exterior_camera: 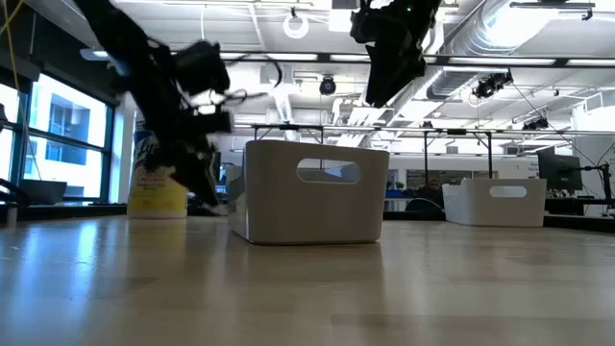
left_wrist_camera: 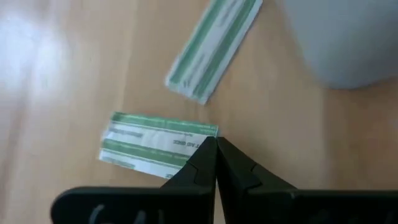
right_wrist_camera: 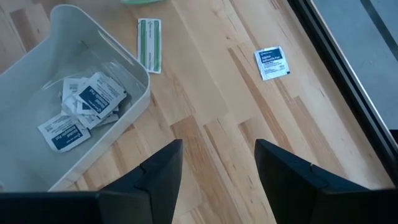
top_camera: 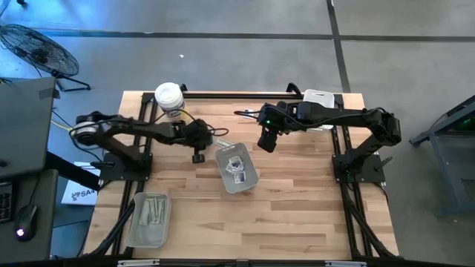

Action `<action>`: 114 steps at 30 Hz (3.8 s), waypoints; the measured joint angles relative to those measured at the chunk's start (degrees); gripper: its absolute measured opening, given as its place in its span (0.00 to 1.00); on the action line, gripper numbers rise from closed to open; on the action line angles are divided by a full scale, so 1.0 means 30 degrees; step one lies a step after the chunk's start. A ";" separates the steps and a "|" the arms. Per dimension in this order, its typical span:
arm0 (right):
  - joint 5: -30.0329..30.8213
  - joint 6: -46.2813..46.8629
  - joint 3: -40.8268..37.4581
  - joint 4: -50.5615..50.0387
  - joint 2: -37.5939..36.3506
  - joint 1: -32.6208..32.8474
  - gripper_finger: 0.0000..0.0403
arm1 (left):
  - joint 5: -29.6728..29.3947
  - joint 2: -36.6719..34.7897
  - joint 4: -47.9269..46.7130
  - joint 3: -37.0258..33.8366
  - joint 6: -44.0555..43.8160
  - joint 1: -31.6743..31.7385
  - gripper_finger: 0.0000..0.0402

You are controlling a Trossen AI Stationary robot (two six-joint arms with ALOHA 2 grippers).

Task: Pick & Place First Aid Supplies
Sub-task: Put the green pad into the bottom gray bin, then adjust the middle gray bin

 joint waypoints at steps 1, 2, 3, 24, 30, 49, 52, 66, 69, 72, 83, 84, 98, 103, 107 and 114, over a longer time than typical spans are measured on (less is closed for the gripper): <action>-0.0007 0.0000 0.0000 -0.0021 0.0000 0.0007 0.48 | -0.0168 -0.0494 -0.0624 0.0271 -0.0071 -0.0249 0.00; -0.0007 -0.0007 0.0000 -0.0036 0.0000 0.0007 0.48 | -0.0316 -0.0999 -0.1502 0.0502 -0.0313 -0.0512 0.00; -0.0001 -0.0014 0.0007 -0.0036 0.0000 0.0001 0.48 | -0.0521 -0.1472 -0.2515 0.0696 -0.0555 -0.0772 0.00; 0.0633 0.0437 0.0003 0.0346 0.0007 -0.0007 0.48 | -0.0291 -0.7505 -1.8394 0.7008 -1.3338 -1.3820 0.00; 0.1290 0.0437 0.0007 0.0665 0.0007 -0.0007 0.48 | -0.0371 -0.7499 -1.9263 0.8431 -1.9331 -1.9853 0.00; 0.1195 0.0299 0.0003 0.2252 0.0007 -0.0007 0.48 | -0.4415 -0.2540 -1.5030 0.5702 -3.1314 -3.0191 0.00; 0.0995 0.0395 0.0006 0.2572 0.0007 -0.0007 0.48 | -0.3965 -0.1826 -1.5025 0.5695 -3.1915 -2.9927 0.00; -0.0028 0.1378 0.0004 0.2520 0.0007 0.0000 0.48 | -0.2021 -0.1416 -1.5719 0.5696 -3.3016 -2.8337 0.22; -0.0421 0.1767 0.0005 0.2499 0.0007 0.0007 0.48 | -0.1138 -0.1561 -1.6767 0.5702 -3.1726 -2.7698 0.32; -0.0600 0.1713 0.0007 0.2497 0.0007 0.0007 0.48 | -0.1957 -0.2343 -1.7410 0.5702 -3.0198 -2.7067 0.38; -0.0096 0.0694 -0.2019 0.5908 0.0029 -0.0075 0.48 | -1.1810 -0.7674 -2.0766 0.4375 -2.6973 -2.4806 0.40; -0.0129 0.0664 -0.2407 0.6857 0.0147 -0.0126 0.48 | -1.2308 -0.8156 -2.0528 0.4029 -2.6678 -2.4346 0.40; -0.3139 -0.1772 -0.2929 1.2831 0.3280 0.0466 0.48 | -1.1183 -0.9888 -0.6817 -0.1585 -1.4123 -1.4670 0.40; -0.2873 -0.2622 -0.2674 1.2521 0.3694 0.0476 0.48 | -0.8864 -0.9280 -0.0213 -0.3750 -1.0856 -1.1607 0.40; -0.2777 -0.2943 -0.2645 1.2619 0.3687 0.0415 0.48 | -0.7010 -0.7583 0.3484 -0.4359 -0.9232 -0.9579 0.40; -0.2885 -0.3114 -0.2645 1.2615 0.3651 0.0248 0.48 | -0.5542 -0.3689 0.7043 -0.4374 -0.8133 -0.7524 0.40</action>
